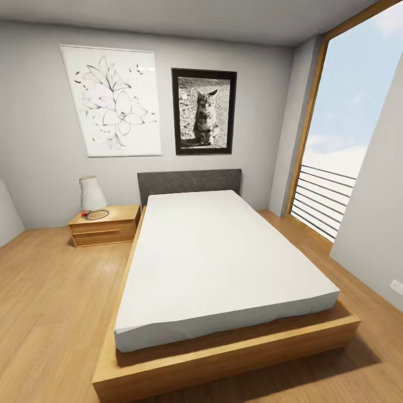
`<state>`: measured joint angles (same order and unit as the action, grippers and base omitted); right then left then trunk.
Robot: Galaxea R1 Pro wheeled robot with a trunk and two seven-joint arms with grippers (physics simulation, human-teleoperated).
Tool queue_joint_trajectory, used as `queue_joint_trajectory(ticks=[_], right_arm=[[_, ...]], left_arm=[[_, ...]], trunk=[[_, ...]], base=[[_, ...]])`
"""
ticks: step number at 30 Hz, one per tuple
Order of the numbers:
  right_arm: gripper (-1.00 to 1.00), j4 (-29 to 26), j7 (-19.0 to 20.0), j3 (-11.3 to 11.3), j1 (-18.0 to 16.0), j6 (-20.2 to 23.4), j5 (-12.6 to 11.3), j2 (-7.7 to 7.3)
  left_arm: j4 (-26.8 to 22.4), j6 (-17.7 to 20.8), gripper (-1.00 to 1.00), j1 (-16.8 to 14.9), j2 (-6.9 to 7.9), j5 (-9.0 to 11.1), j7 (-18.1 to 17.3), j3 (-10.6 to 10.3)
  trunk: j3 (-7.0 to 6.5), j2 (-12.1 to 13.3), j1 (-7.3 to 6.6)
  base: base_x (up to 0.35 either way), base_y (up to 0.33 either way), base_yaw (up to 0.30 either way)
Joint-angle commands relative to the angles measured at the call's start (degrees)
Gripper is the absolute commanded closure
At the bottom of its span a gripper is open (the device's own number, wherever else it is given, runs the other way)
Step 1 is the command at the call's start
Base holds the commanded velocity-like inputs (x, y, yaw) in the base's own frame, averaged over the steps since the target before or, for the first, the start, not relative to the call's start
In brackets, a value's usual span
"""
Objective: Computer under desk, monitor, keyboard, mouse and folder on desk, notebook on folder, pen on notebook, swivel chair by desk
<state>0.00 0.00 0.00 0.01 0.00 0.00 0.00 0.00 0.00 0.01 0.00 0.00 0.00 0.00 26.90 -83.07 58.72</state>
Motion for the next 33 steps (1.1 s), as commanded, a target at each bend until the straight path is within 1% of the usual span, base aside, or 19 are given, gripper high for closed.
queue_joint_trajectory(ticks=[1,4,8,26,27,33], right_arm=[[-1.00,-0.3,0.3,-0.3,-0.3,-0.3,-0.3,0.33],[-1.00,-1.3,0.2,-0.4,-1.3,-1.1,-0.4,0.45],[-1.00,-2.0,0.2,-0.4,-2.3,-1.1,-0.4,0.45],[-1.00,-2.0,0.2,-0.4,-2.3,-1.1,-0.4,0.45],[-1.00,-1.9,0.1,-0.3,-2.3,-0.8,-0.3,0.45],[-1.00,-3.9,0.0,0.5,-3.5,-1.5,0.0,0.08]], left_arm=[[0.0,-0.2,-1.00,0.3,0.33,-0.1,-0.1,0.1],[-0.1,-0.2,-1.00,1.3,1.30,-0.1,-0.1,0.0],[-0.1,-0.2,-1.00,1.4,2.48,-0.1,-0.1,0.0],[-0.1,-0.2,-1.00,1.4,2.48,-0.1,-0.1,0.0],[-0.1,-0.2,-1.00,1.4,2.23,-0.2,-0.1,0.0],[-1.5,-0.1,-1.00,1.4,2.42,-0.1,-0.2,0.0]], trunk=[[0.03,0.0,0.00],[0.03,0.0,0.00],[0.03,0.0,0.00],[0.03,0.0,0.00],[0.03,0.0,0.00],[0.03,0.0,0.00]], base=[[0.000,0.000,0.000],[0.000,0.000,0.000],[0.000,0.000,0.000],[0.000,0.000,0.000],[0.000,0.000,0.000],[0.000,0.000,0.000]])
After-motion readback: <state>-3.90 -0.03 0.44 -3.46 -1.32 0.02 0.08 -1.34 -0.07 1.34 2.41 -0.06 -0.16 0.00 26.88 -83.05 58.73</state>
